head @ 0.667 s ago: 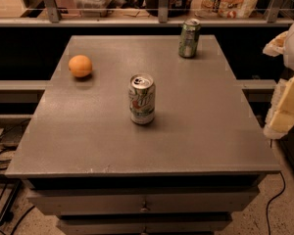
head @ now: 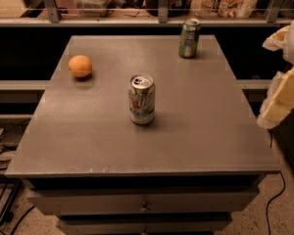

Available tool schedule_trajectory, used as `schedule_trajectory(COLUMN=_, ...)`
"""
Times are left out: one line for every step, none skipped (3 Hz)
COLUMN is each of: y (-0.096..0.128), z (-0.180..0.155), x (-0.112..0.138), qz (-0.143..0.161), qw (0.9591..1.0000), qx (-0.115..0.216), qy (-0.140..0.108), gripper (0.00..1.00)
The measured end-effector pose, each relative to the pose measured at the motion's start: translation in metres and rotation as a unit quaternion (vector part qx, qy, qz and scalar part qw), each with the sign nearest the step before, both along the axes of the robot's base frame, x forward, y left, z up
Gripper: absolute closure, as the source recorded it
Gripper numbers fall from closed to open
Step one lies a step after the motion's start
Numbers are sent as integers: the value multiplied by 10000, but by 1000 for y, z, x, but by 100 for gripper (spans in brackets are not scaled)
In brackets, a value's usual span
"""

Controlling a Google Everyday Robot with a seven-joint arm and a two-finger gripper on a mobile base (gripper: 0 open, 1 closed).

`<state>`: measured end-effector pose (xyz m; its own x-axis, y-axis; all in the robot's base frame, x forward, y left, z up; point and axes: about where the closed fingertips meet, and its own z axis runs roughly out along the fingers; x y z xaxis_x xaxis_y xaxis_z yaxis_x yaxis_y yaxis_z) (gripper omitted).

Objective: Knock green can over

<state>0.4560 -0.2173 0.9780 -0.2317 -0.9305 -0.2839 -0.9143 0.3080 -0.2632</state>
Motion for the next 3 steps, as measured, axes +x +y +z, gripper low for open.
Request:
schedule_trajectory(y=-4, z=2, x=37, qz=-130, qw=9956, qx=828, qy=-415, gripper=0)
schedule_trajectory(y=-4, z=3, x=76, qz=-177, qw=9857, qx=1437, qy=-858, gripper=0)
schedule_trajectory(y=-4, z=3, x=121, qz=-184, qw=9757, qx=1832, qy=-1185, gripper=0)
